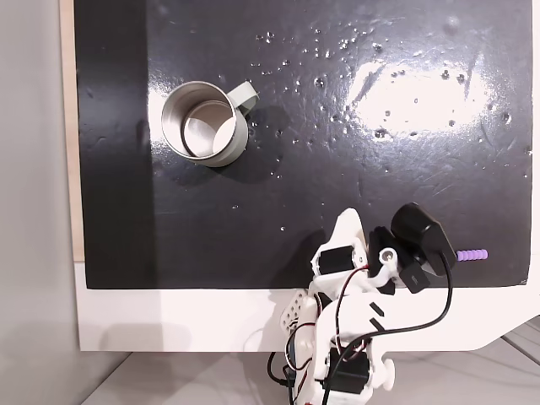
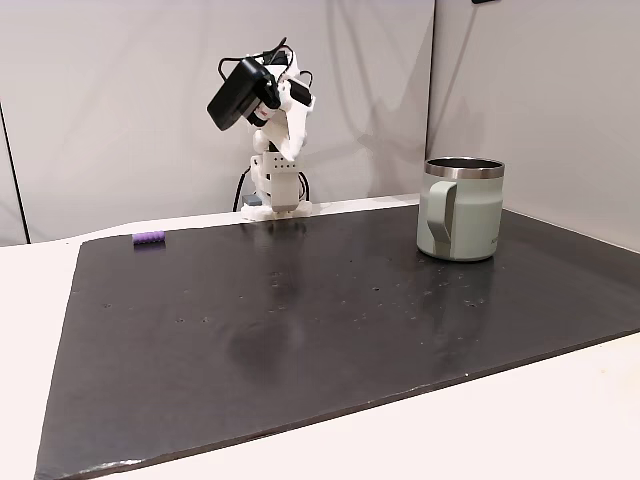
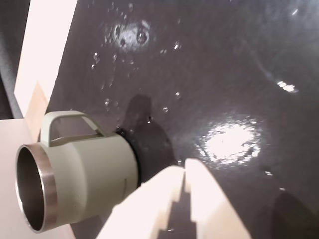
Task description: Grasp a pengrip and put it in the cup.
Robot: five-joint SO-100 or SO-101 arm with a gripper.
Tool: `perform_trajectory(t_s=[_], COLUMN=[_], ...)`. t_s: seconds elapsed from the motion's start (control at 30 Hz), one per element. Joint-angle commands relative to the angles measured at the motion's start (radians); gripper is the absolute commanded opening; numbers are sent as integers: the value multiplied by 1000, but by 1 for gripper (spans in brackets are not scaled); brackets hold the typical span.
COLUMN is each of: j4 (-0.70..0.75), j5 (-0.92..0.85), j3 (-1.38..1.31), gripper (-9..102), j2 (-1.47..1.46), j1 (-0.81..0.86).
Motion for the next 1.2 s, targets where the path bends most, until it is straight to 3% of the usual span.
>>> perform_trajectory(t_s=[0.0, 0.4, 0.9, 1.17], j4=[95, 302, 394, 397], j5=[-98, -150, -278, -440], j3=[-186, -615, -1065, -1161], gripper=[0, 0, 0, 0], j2=[-51, -314, -785, -950], j1=[55, 202, 454, 661])
